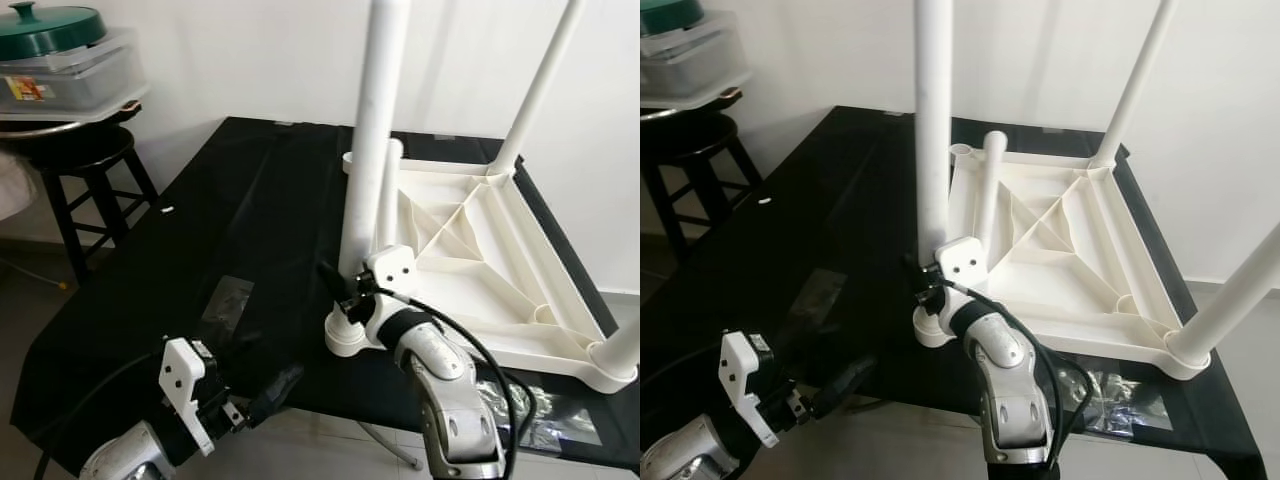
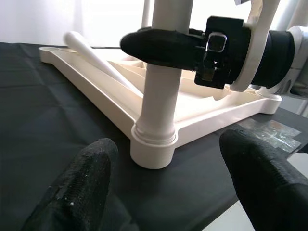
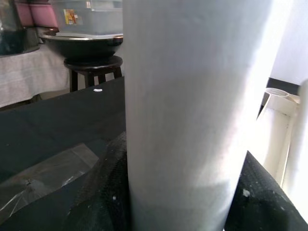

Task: Building children table

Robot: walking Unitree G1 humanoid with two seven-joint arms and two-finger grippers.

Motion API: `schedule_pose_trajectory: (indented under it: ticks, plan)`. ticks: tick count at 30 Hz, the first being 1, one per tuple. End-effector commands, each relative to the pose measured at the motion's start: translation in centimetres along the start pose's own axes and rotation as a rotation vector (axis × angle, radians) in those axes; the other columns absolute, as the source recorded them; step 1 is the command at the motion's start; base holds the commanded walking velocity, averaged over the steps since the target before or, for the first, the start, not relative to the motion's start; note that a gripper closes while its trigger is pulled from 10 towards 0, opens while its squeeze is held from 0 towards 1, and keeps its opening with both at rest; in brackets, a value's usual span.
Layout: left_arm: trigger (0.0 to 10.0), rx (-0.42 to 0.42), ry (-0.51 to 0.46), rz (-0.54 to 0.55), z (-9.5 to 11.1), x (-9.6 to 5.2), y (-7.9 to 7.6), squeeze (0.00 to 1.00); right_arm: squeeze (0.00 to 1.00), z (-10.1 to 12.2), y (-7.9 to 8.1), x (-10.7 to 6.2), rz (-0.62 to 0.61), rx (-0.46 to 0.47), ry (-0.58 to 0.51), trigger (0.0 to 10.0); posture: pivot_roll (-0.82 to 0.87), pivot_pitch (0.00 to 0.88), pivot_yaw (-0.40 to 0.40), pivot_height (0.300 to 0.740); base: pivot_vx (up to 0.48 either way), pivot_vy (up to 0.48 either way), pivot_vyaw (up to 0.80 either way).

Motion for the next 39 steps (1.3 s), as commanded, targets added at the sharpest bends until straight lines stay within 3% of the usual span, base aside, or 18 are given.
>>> schedule_pose_trajectory:
  ticks: [1, 2, 3, 4, 6, 7, 8, 10, 11, 13, 15, 16, 17, 18, 29, 30, 35, 39]
  plan:
    - [10.0, 0.01, 0.006, 0.001, -0.1, -0.1, 0.1, 0.0, 0.0, -4.4, 0.2, -0.8, -0.037, 0.025, 0.228, 0.4, 0.01, 0.134, -0.052, 0.74, 0.0, 0.0, 0.0]
    - [10.0, 0.011, 0.004, 0.004, 0.0, -0.1, 0.1, 0.0, 0.0, -3.9, 0.6, -0.8, -0.007, 0.049, 0.228, 10.0, 0.01, 0.132, -0.049, 0.74, 0.0, 0.0, 0.0]
    - [10.0, 0.012, 0.003, 0.006, 0.0, -0.1, 0.1, 0.0, 0.0, -3.6, 0.8, -0.8, 0.016, 0.066, 0.228, 10.0, 0.01, 0.132, -0.048, 0.74, 0.0, 0.0, 0.0]
    - [10.0, 0.012, 0.003, 0.003, 0.0, 0.0, 0.1, 0.0, 1.0, -2.8, 1.1, -0.7, 0.058, 0.09, 0.207, 10.0, 0.01, 0.135, -0.048, 0.74, 0.0, 0.0, 0.0]
    - [10.0, 0.012, 0.003, 0.001, 0.0, 0.0, 0.1, 0.0, 1.0, -2.3, 1.3, -0.7, 0.09, 0.104, 0.19, 10.0, 0.01, 0.135, -0.048, 0.74, 0.0, 0.0, 0.0]
    - [10.0, 0.01, 0.005, -0.009, 0.0, 0.1, 0.0, 0.0, 1.0, -0.2, 1.4, 0.1, 0.279, 0.087, 0.073, 10.0, 0.0, 0.138, -0.048, 0.74, 0.0, 0.0, 0.0]
    - [10.0, 0.01, 0.005, -0.009, 0.0, 0.1, 0.0, 0.0, 1.0, -0.2, 1.4, 0.1, 0.279, 0.087, 0.073, 10.0, 0.0, 0.138, -0.048, 0.74, 0.0, 0.0, 0.0]
    - [10.0, 0.007, 0.003, -0.012, -0.1, 0.2, -0.1, 0.0, 1.0, 2.0, 0.9, 0.3, 0.546, 0.007, -0.058, 10.0, 0.0, 0.141, -0.052, 0.74, 0.0, 0.0, 0.0]
    - [10.0, 0.007, 0.003, -0.012, -0.1, 0.2, -0.1, 0.0, 1.0, 2.0, 0.9, 0.3, 0.546, 0.007, -0.058, 10.0, 0.0, 0.141, -0.052, 0.74, 0.0, 0.0, 0.0]
    - [10.0, 0.006, 0.001, -0.011, -0.1, 0.2, -0.2, 0.0, 1.0, 2.5, 0.4, 0.0, 0.737, -0.069, -0.087, 10.0, 0.01, 0.145, -0.053, 0.74, 0.0, 0.0, 0.0]
    - [10.0, 0.006, -0.001, -0.011, -0.1, 0.2, -0.2, 0.0, 1.0, 2.6, 0.0, -0.1, 0.812, -0.11, -0.086, 10.0, 0.01, 0.145, -0.053, 0.74, 0.0, 0.0, 0.0]
    - [10.0, 0.005, -0.002, -0.01, 0.0, 0.1, -0.3, 0.0, 0.58, 2.6, -1.2, 0.9, 0.839, -0.169, -0.077, 10.0, 0.01, 0.146, -0.051, 0.74, 0.0, 0.0, 0.0]
    - [10.0, 0.005, -0.002, -0.01, 0.0, 0.1, -0.3, 0.0, 0.58, 2.6, -1.2, 0.9, 0.839, -0.169, -0.077, 10.0, 0.01, 0.146, -0.051, 0.74, 0.0, 0.0, 0.0]
    - [10.0, 0.004, -0.001, -0.01, 0.0, 0.1, -0.3, 0.0, 0.0, 2.7, -1.6, 1.5, 0.847, -0.16, -0.071, 10.0, 0.02, 0.152, -0.052, 0.74, 0.0, 0.0, 0.0]
    - [10.0, 0.0, 0.005, -0.009, 0.1, -0.3, -0.7, 0.0, 0.0, 4.2, -2.4, 3.9, 1.036, -0.118, -0.098, 10.0, 0.04, 0.171, -0.049, 0.74, 0.0, 0.0, 0.0]
    - [10.0, 0.0, 0.007, -0.009, 0.1, -0.3, -0.7, 0.0, 0.0, 4.3, -2.4, 4.0, 1.067, -0.115, -0.104, 0.0, 0.04, 0.171, -0.049, 0.74, 0.0, 0.0, 0.0]
    - [10.0, -0.005, 0.01, -0.01, 0.1, -0.4, -0.9, 0.0, 0.0, 4.5, -2.7, 4.2, 1.101, -0.099, -0.117, 0.0, 0.04, 0.176, -0.052, 0.74, 0.0, 0.0, 0.0]
    - [10.0, -0.008, 0.007, -0.01, 0.1, -0.4, -0.9, 0.0, 0.0, 4.3, -3.6, 4.0, 1.027, -0.102, -0.135, 0.0, 0.01, 0.169, -0.041, 0.74, 0.0, 0.0, 0.0]
Point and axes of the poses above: a point about 5 cm out from each wrist's last joint towards the gripper, its own x axis pointing out of the wrist towards the gripper, its own z axis along the axis of the wrist's last joint, y = z × x, the point moved 2 cm from there along x, pointing out of the wrist towards the gripper, and after that the axes turned 7 degrees about -x, right-handed, at the moved point
